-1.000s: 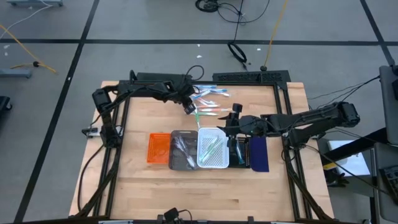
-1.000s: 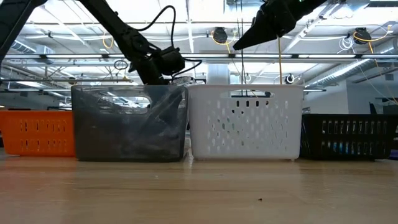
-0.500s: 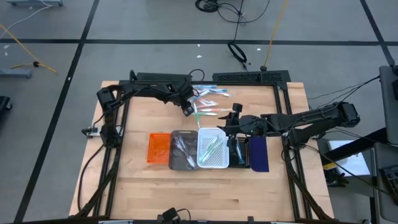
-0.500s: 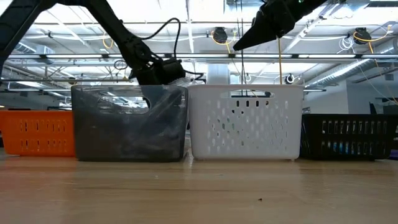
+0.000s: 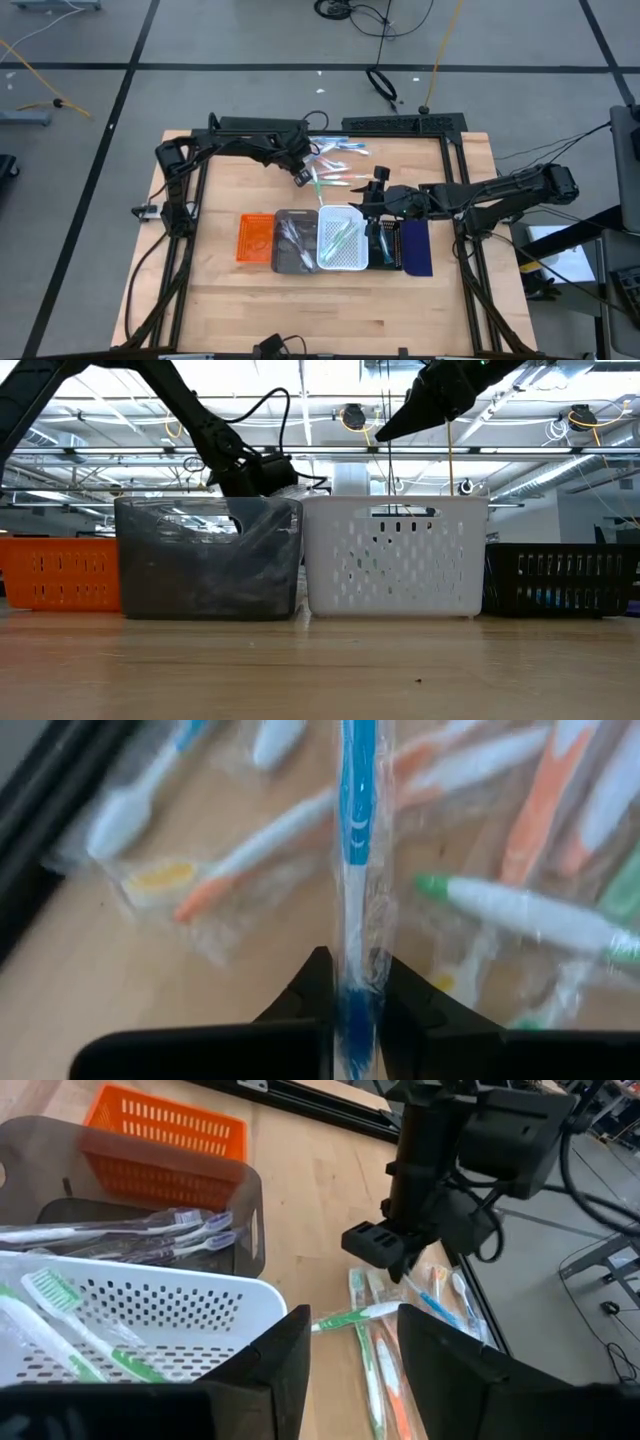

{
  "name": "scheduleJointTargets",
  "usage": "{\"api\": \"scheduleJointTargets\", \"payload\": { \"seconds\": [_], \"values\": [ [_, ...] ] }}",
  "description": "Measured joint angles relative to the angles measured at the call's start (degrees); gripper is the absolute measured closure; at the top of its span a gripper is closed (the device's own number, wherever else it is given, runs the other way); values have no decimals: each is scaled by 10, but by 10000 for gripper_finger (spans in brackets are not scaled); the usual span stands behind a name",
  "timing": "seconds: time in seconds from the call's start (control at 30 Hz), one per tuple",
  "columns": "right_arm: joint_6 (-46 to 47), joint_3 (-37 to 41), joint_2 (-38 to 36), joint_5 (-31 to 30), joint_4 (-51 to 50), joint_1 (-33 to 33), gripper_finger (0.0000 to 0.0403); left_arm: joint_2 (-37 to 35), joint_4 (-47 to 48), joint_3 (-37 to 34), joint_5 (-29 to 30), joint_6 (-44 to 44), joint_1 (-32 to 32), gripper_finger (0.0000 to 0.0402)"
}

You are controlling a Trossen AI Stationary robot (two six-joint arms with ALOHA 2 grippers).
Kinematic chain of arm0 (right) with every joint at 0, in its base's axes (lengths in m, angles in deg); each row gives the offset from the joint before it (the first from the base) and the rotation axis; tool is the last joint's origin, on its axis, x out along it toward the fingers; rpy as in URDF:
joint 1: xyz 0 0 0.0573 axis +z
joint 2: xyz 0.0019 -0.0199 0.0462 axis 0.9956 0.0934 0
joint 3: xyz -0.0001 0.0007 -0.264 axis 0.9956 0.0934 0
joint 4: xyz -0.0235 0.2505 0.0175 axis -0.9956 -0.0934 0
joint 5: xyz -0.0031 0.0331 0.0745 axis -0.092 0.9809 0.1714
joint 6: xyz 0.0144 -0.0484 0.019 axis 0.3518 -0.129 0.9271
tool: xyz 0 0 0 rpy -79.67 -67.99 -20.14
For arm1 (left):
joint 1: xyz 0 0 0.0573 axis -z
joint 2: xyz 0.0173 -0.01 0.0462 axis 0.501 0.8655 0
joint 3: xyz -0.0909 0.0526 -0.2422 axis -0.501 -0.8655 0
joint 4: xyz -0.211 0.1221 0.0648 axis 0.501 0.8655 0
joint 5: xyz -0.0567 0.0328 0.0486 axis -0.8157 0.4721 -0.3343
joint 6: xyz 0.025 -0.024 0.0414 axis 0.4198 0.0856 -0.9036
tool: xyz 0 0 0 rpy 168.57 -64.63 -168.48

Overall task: Pick & Place Toothbrushes
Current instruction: Put the blue toothbrush into the right black bin

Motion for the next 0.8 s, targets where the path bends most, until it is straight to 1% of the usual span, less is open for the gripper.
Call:
{"api": "scheduleJointTargets", "payload": {
  "seconds": [0.1, 0.17, 0.3, 0.47, 0.63, 0.8],
  "values": [
    [2, 0, 0, 0, 0, 0, 262, -13, 21, 0, 13, 2, 2, 366],
    [10, 0, 0, 0, -2, 0, 262, -26, 33, 0, 24, 4, 5, 369],
    [37, 0, 0, 0, -2, -1, 262, -61, 50, 0, 25, 11, 14, 373],
    [60, 0, 0, 0, -2, -1, 262, -106, 55, 0, 25, 11, 41, 373],
    [100, 0, 0, 1, 1, -15, 262, -158, 50, 0, 24, 12, 77, 370],
    [136, 0, 0, 0, 28, -35, 264, -206, 11, 0, 24, 13, 119, 372]
  ]
}}
